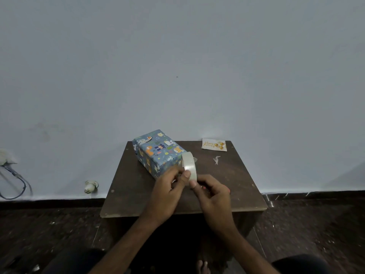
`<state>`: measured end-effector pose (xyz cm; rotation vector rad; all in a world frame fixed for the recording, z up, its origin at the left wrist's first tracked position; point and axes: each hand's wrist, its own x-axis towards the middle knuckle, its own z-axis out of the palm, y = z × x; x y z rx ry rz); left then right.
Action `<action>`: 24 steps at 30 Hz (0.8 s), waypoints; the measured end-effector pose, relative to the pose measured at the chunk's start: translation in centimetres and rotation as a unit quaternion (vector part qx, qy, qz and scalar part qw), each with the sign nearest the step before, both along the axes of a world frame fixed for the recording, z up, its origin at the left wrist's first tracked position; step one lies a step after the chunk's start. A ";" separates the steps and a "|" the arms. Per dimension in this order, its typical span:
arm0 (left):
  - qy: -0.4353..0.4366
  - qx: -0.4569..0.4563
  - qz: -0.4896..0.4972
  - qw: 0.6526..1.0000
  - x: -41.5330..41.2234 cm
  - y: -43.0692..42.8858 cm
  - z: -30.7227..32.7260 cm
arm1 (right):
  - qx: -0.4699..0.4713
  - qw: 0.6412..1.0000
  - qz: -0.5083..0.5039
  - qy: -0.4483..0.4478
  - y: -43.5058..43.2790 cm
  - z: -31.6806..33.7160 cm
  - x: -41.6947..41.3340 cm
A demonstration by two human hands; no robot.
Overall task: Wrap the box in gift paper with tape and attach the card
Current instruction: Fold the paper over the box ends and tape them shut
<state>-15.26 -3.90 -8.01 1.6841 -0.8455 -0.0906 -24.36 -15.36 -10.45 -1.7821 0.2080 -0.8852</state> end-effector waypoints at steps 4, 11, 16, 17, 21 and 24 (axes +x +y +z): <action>0.068 -0.035 -0.018 0.997 0.4 -0.1 -0.3 | -0.040 0.998 0.018 0.050 -1.1 -0.3 -0.2; 0.086 -0.044 -0.056 0.994 0.4 0.0 0.1 | 0.016 0.999 -0.041 0.003 -3.7 1.8 -0.6; 0.077 -0.044 -0.067 0.994 0.1 0.0 0.4 | -0.082 0.995 -0.048 -0.009 -3.8 1.7 -0.4; 0.078 -0.039 -0.073 0.994 0.1 0.0 0.5 | -0.133 0.989 -0.066 -0.018 -3.7 1.7 -0.3; 0.057 -0.006 -0.087 0.995 -0.5 0.0 0.8 | -0.239 0.968 -0.076 -0.032 -3.3 1.9 -0.3; 0.063 0.010 -0.095 0.993 -0.8 0.1 0.9 | -0.261 0.961 -0.086 -0.023 -3.2 1.7 -0.2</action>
